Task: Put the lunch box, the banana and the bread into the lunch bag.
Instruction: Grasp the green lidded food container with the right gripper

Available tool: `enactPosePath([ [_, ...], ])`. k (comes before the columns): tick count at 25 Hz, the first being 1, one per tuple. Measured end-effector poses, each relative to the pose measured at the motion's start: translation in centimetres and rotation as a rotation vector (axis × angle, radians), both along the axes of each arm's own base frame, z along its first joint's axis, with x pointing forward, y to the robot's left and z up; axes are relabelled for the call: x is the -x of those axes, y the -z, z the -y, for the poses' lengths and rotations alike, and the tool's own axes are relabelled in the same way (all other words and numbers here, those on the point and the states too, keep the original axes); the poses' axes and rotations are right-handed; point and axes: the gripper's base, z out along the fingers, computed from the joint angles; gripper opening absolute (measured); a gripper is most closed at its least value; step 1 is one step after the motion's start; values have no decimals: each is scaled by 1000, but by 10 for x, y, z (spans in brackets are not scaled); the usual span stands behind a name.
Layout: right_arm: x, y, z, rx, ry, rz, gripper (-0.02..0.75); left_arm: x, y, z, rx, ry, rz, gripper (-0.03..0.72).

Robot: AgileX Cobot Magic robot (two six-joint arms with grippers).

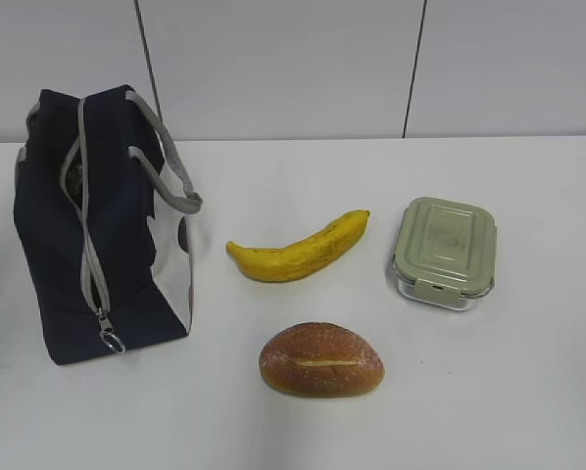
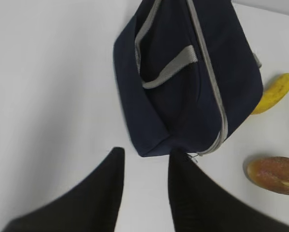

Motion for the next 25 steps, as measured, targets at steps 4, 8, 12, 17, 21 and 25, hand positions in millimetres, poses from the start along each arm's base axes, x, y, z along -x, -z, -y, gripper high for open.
enactPosePath([
  [4, 0, 0, 0, 0, 0, 0, 491, -45, -2, 6, 57, 18, -84, 257],
  [8, 0, 0, 0, 0, 0, 0, 491, -90, -1, 12, 70, 40, -155, 345],
  [12, 0, 0, 0, 0, 0, 0, 491, -133, 7, 17, 110, 49, -243, 402],
  [17, 0, 0, 0, 0, 0, 0, 491, -176, 14, 22, 146, 62, -316, 411],
  [21, 0, 0, 0, 0, 0, 0, 491, -202, 22, 23, 147, 64, -355, 414],
  [25, 0, 0, 0, 0, 0, 0, 491, -216, 39, 28, 146, 76, -404, 414],
])
